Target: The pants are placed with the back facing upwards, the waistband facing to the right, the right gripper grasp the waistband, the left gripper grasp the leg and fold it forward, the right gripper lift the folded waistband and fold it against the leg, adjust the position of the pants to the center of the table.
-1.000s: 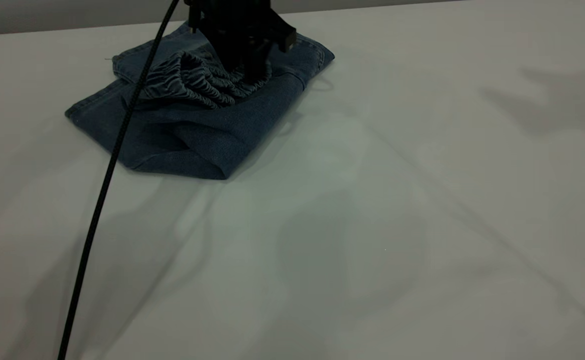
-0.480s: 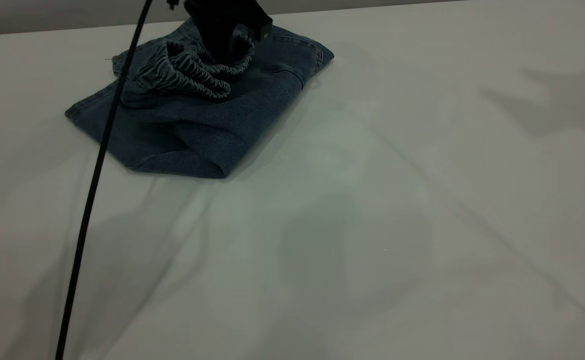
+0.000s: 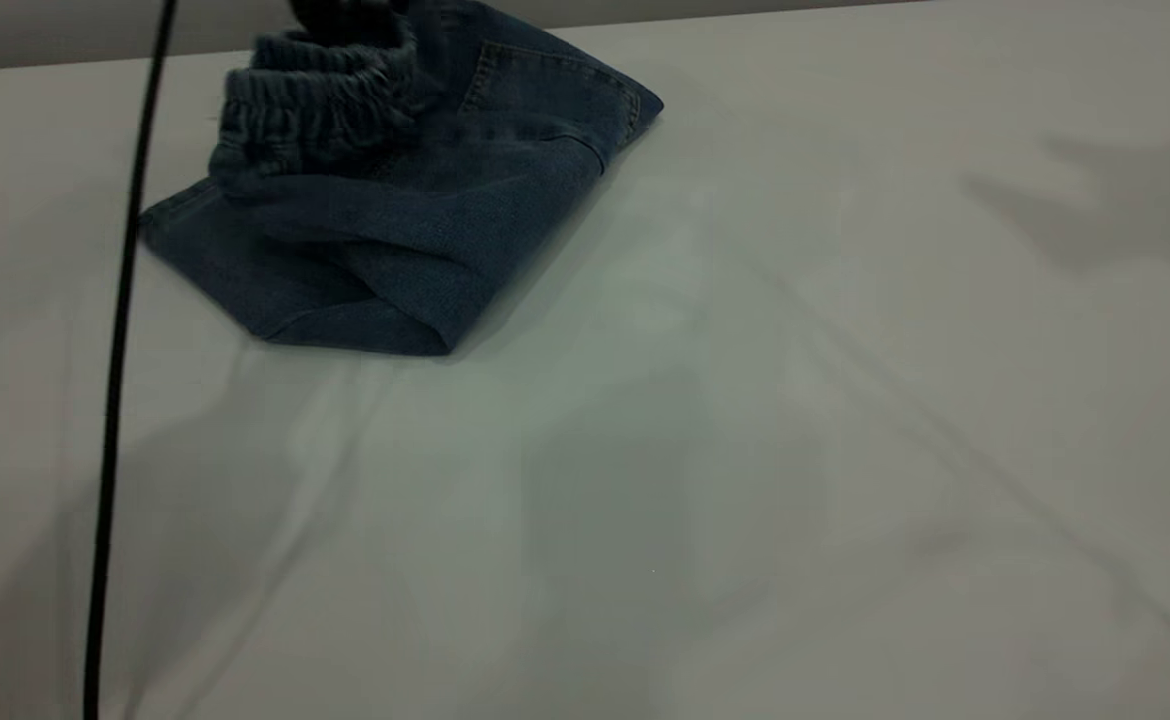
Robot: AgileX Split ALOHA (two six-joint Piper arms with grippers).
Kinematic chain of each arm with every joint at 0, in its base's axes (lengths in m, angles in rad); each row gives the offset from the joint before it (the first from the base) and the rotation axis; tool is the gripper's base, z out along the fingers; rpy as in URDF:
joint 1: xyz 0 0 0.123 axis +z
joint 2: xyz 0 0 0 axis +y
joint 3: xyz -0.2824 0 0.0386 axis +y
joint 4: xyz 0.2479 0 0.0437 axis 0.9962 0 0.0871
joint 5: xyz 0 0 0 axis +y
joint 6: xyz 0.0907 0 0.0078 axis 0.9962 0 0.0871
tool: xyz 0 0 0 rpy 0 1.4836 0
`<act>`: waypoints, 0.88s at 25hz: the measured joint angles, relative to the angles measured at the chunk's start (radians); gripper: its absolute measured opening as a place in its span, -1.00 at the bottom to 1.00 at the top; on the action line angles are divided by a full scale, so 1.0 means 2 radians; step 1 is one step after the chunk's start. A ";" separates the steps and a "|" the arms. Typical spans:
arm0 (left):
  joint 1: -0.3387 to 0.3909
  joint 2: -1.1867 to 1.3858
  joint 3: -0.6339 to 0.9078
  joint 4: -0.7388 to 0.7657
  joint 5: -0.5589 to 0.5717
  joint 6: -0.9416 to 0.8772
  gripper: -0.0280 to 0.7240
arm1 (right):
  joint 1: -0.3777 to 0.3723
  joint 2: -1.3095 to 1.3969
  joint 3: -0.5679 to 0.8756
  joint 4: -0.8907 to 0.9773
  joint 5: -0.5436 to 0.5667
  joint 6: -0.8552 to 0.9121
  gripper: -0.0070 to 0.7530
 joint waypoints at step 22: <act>0.028 -0.008 0.000 0.004 -0.001 0.022 -0.52 | 0.000 0.000 0.000 -0.001 -0.001 0.000 0.55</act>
